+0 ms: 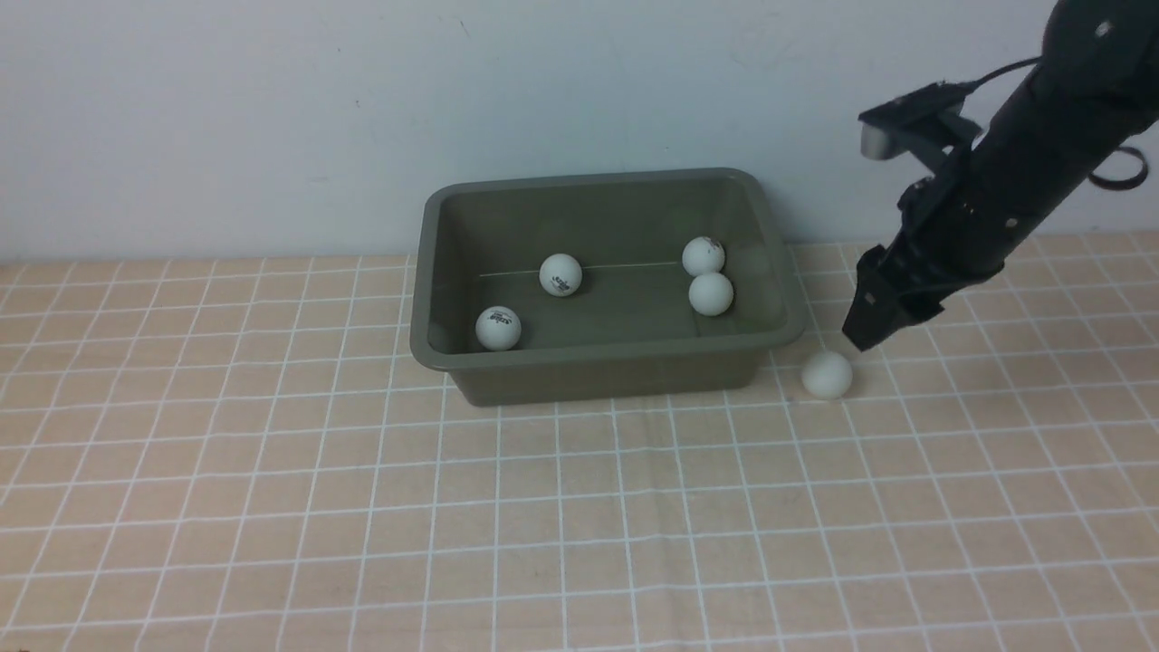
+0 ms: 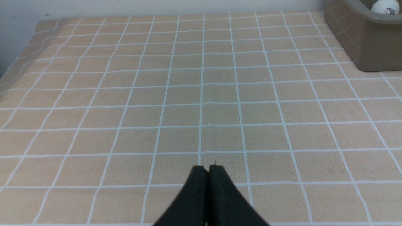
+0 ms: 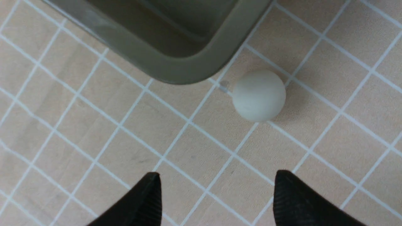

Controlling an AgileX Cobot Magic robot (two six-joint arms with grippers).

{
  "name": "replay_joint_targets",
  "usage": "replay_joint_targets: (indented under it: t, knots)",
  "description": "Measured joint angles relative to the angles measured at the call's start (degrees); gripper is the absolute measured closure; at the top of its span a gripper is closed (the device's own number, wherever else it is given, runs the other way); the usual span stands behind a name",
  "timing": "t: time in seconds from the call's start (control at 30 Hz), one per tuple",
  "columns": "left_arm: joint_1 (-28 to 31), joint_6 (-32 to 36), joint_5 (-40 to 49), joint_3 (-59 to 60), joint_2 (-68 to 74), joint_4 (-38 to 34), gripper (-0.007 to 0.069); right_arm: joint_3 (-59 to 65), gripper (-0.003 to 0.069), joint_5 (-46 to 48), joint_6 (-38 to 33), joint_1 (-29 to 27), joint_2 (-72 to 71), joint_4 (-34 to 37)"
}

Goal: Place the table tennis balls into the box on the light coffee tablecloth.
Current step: 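Reach for and grasp a ping pong ball on the table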

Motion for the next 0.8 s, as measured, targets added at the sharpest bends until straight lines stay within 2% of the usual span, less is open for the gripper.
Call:
replay_joint_targets:
  t: [0.07, 0.27, 0.53, 0.67, 0.8]
  knots:
    - [0.0, 0.0, 0.0, 0.0, 0.0, 0.0, 0.0693, 0.0, 0.0179, -2.3, -0.4, 0.0, 2.2, -0.2]
    - [0.0, 0.0, 0.0, 0.0, 0.0, 0.0, 0.0693, 0.0, 0.0166, -6.6, -1.5, 0.0, 4.9, -0.8]
    - [0.0, 0.0, 0.0, 0.0, 0.0, 0.0, 0.0693, 0.0, 0.0167, -9.2, -9.4, 0.0, 8.5, -0.6]
    - [0.0, 0.0, 0.0, 0.0, 0.0, 0.0, 0.0693, 0.0, 0.0167, -10.6, -15.6, 0.0, 10.3, 0.7]
    - [0.0, 0.0, 0.0, 0.0, 0.0, 0.0, 0.0693, 0.0, 0.0167, -11.7, -18.2, 0.0, 11.3, 1.6]
